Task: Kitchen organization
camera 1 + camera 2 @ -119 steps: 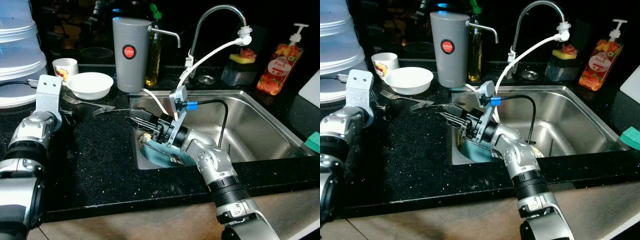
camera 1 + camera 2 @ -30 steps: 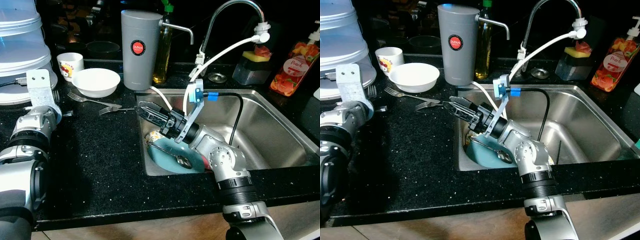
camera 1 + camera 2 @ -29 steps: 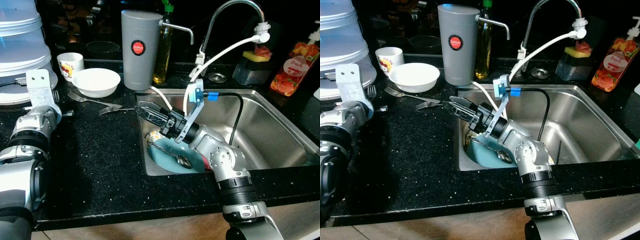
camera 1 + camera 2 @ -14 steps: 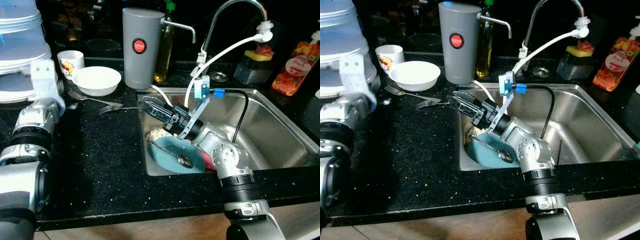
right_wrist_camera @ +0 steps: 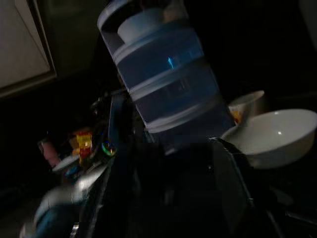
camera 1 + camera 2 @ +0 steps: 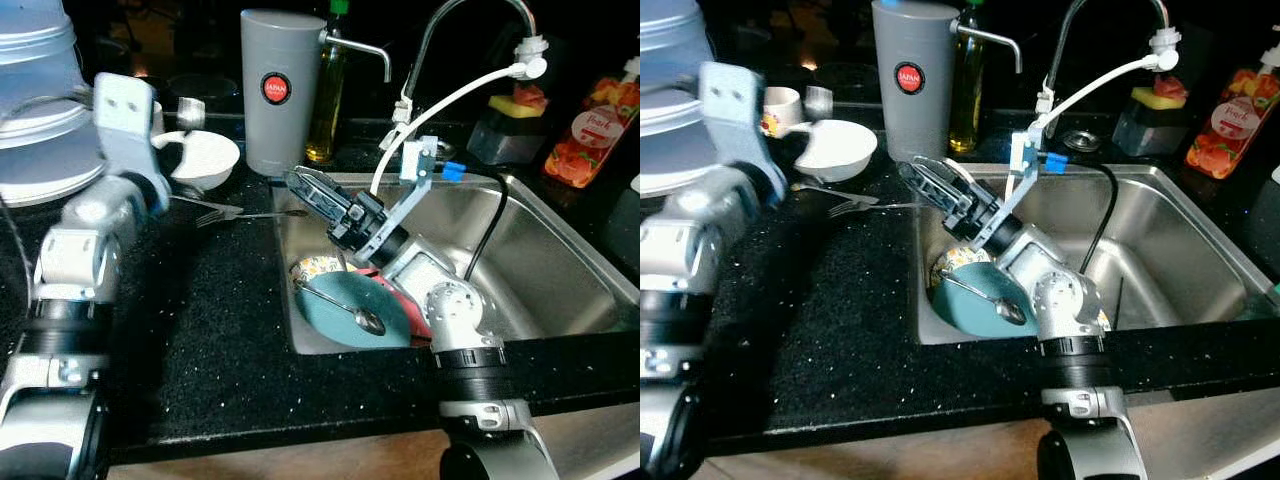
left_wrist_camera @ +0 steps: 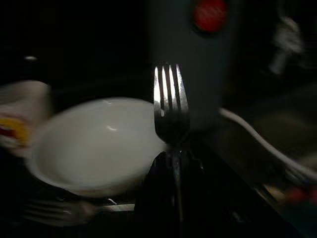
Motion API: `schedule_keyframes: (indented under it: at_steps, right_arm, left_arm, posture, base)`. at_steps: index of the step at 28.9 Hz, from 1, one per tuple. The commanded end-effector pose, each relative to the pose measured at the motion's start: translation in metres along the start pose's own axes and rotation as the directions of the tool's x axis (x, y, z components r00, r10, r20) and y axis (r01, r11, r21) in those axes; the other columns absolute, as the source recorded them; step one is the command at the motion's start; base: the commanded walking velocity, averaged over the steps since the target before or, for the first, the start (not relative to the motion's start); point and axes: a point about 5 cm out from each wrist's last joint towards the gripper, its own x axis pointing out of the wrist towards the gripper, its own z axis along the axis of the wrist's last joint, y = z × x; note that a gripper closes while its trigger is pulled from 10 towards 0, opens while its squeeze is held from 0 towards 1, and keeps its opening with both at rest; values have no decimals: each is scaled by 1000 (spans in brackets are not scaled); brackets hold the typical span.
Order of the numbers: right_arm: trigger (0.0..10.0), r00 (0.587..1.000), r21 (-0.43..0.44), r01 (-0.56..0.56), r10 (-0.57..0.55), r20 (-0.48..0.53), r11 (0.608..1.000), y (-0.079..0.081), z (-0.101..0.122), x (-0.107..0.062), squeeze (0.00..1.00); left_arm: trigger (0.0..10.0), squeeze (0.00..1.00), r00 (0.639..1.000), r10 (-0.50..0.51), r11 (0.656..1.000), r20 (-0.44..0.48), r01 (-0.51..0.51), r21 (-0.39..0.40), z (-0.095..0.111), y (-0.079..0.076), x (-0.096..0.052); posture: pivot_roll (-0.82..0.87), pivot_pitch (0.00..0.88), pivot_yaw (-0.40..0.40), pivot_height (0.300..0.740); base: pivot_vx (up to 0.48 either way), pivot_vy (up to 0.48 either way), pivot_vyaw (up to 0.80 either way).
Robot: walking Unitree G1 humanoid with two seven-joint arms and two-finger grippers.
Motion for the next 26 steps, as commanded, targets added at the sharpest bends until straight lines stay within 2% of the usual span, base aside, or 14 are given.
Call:
schedule_keyframes:
  at_steps: [1, 3, 4, 6, 8, 12, 13, 17, 26]
  right_arm:
    - [10000, 1000, -6, 6, -6, 28, 1000, 2, 6, 1, 1000]
    - [10000, 999, -2, 8, -8, 31, 1000, 4, 5, 2, 1000]
    - [10000, 999, 12, 0, 0, 35, 1000, 9, 4, 4, 1000]
    - [10000, 999, 17, -6, 5, 35, 1000, 11, 3, 5, 1000]
    - [10000, 1000, 13, -7, 7, 8, 1000, 15, -1, 7, 1000]
    - [10000, 999, -12, 30, -31, -31, 999, 13, -6, 9, 1000]
    - [10000, 995, -62, 64, -68, -72, 996, 11, -12, 9, 0]
    - [10000, 984, -86, 127, -137, -116, 988, 6, -22, 9, 0]
    - [10000, 982, -40, 156, -159, -100, 987, 6, -23, 11, 0]
  left_arm:
    - [0, 0, 998, -61, 998, 2, 61, 36, 1, -6, -3]
    - [0, 0, 996, -91, 995, 3, 91, 34, 0, -9, -5]
    - [0, 0, 988, -153, 988, 7, 152, 37, -2, -15, -9]
    - [0, 0, 984, -176, 984, 9, 175, 36, -3, -18, -11]
    - [0, 0, 971, -238, 971, 29, 237, 26, -2, -25, -15]
    - [0, 0, 959, -276, 961, 60, 275, 11, 1, -29, -17]
    - [0, 0, 949, -301, 953, 93, 302, 8, 5, -32, -19]
    - [0, 0, 918, -366, 929, 154, 371, -7, 13, -40, -25]
    - [0, 0, 879, -452, 888, 153, 460, -20, 12, -51, -32]
  posture:
    - [88, 107, -57, 740]
    - [88, 107, -57, 740]
    - [88, 108, -55, 740]
    - [87, 107, -53, 740]
    - [86, 106, -51, 740]
    - [86, 106, -51, 740]
    - [86, 106, -51, 740]
    - [90, 104, -53, 740]
    - [92, 94, -56, 740]
  base:
    - [0, 0, 0]
    - [0, 0, 0]
    - [0, 0, 0]
    - [0, 0, 0]
    - [0, 0, 0]
    - [0, 0, 0]
    - [0, 0, 0]
    - [0, 0, 0]
    - [0, 0, 0]
